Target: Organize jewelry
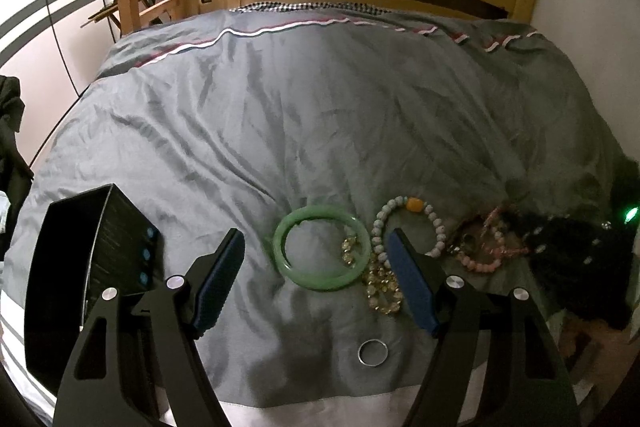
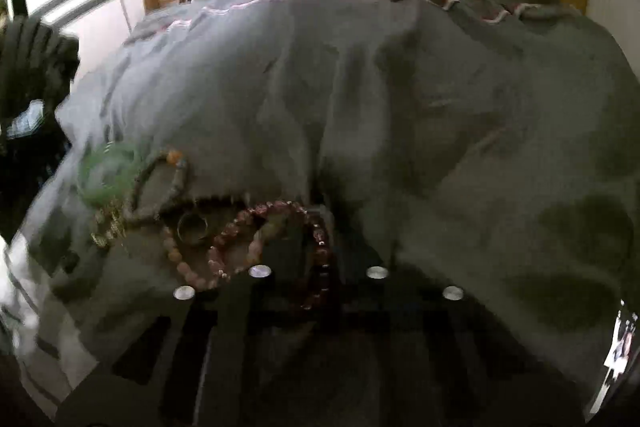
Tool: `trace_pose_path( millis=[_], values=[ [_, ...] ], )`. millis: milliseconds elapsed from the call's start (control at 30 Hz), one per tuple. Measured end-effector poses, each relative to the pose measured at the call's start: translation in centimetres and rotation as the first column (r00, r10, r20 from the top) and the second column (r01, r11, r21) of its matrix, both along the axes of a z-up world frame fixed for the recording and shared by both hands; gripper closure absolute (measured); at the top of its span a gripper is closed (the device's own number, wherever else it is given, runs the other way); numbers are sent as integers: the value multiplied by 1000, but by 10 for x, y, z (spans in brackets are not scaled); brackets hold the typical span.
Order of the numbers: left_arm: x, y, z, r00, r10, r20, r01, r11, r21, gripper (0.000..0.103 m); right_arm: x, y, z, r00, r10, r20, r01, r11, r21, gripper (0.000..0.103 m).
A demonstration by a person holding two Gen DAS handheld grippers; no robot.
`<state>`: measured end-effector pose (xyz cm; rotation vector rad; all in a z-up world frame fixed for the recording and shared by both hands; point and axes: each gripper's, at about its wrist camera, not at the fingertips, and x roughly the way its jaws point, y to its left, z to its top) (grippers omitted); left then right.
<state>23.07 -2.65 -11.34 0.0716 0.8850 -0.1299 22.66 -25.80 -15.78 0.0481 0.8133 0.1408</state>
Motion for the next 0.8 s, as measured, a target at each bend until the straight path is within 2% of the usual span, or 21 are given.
trace_pose_path(
  millis=[100, 200, 267, 400, 500, 600, 633, 667, 733, 800],
  values=[
    [8, 1, -11, 1000, 13, -16, -13, 1000, 23, 31, -9, -7, 17, 996, -28, 82, 27, 1000, 15, 94],
    [25, 2, -34, 999, 27, -43, -24, 999, 48, 26, -18, -13, 34, 989, -44, 143, 32, 996, 82, 94],
    [37, 0, -47, 998, 41, -49, -38, 997, 67, 13, -23, -14, 45, 982, -50, 184, 34, 996, 88, 94],
    [43, -2, -72, 996, 53, -65, -47, 994, 95, 10, -29, -22, 65, 968, -73, 239, 42, 990, 133, 96],
    [41, -1, -71, 997, 39, -72, -32, 995, 95, 10, -34, -32, 76, 960, -96, 262, 50, 983, 179, 96],
    [39, 3, -69, 996, 49, -73, -43, 996, 82, 30, -36, -36, 80, 956, -106, 274, 52, 979, 196, 96],
    [38, 4, -67, 996, 67, -63, -61, 994, 94, 49, -35, -37, 81, 956, -107, 275, 51, 978, 201, 96],
    [38, 7, -65, 994, 94, -58, -87, 990, 112, 61, -35, -37, 82, 955, -109, 277, 53, 978, 202, 96],
    [41, 18, -64, 991, 108, -84, -104, 993, 49, 66, -35, -39, 82, 955, -112, 276, 55, 977, 206, 96],
    [41, 20, -62, 990, 115, -85, -112, 993, 44, 73, -33, -40, 79, 958, -113, 265, 59, 977, 204, 96]
  ],
)
